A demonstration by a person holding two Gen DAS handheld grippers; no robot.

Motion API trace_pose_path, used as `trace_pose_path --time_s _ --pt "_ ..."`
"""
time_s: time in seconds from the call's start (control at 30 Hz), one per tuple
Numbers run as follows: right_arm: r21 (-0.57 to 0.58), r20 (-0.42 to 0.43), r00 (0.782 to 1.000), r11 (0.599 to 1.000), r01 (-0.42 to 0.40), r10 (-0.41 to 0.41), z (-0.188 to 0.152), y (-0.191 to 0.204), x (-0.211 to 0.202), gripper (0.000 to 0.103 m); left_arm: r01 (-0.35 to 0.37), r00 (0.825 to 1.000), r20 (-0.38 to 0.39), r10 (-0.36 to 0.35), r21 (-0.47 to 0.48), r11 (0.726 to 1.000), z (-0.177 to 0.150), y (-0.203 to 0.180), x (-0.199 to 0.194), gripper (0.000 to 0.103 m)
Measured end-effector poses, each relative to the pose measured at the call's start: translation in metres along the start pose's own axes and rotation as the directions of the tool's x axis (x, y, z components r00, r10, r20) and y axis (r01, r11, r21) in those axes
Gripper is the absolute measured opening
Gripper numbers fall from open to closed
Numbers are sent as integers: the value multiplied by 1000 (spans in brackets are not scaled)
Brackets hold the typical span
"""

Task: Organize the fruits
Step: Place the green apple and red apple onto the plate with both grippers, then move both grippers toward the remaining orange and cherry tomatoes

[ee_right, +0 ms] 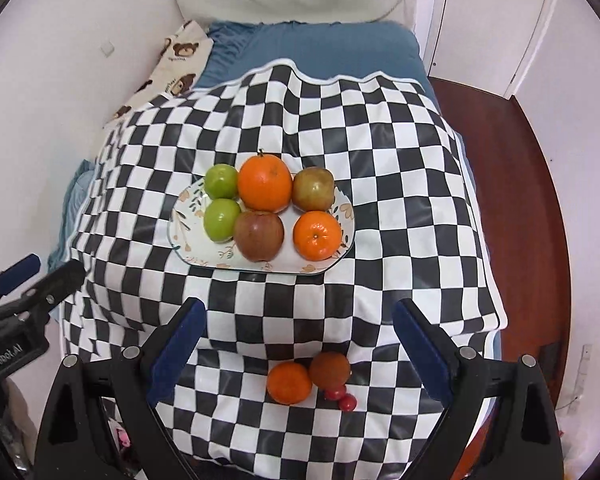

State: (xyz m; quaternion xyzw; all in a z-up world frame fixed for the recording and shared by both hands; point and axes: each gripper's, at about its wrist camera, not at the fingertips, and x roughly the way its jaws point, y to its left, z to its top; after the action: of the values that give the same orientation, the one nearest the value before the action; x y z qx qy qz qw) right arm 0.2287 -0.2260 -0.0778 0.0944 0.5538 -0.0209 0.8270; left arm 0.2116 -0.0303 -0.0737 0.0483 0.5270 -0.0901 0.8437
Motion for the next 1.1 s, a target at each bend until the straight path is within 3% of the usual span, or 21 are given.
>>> trace_pose_path --time_s 0.4,0.5,0.57,0.7,0.8,0.87,0.97,1.1 --pt "44 63 997 998 -52 49 -27 -5 -39 97 25 999 24 -25 11 1000 -23 -10 -24 91" --pt "63 55 997 996 -56 53 -33 -10 -35 97 37 999 -11 -37 8 999 -28 -14 -12 92" --pt "94 35 997 993 -77 74 -39 -19 -24 97 48 997 -55 -47 11 999 -32 -19 6 102" --pt "172 -48 994 981 -91 101 -55 -47 15 97 57 989 -140 -53 29 998 -48 -36 46 102" --pt "242 -117 982 963 -120 152 -71 -73 54 97 79 969 -241 -60 71 994 -68 -60 92 102" --pt "323 -160 962 932 -162 223 -86 -93 85 96 100 948 -312 -67 92 991 -82 -75 121 102" --pt "424 -195 934 885 -194 298 -102 -117 121 77 157 895 -436 -95 108 982 -105 -99 166 102" --pt "481 -228 917 857 -185 326 -115 -136 152 76 211 837 -537 -106 138 968 -130 -126 212 102"
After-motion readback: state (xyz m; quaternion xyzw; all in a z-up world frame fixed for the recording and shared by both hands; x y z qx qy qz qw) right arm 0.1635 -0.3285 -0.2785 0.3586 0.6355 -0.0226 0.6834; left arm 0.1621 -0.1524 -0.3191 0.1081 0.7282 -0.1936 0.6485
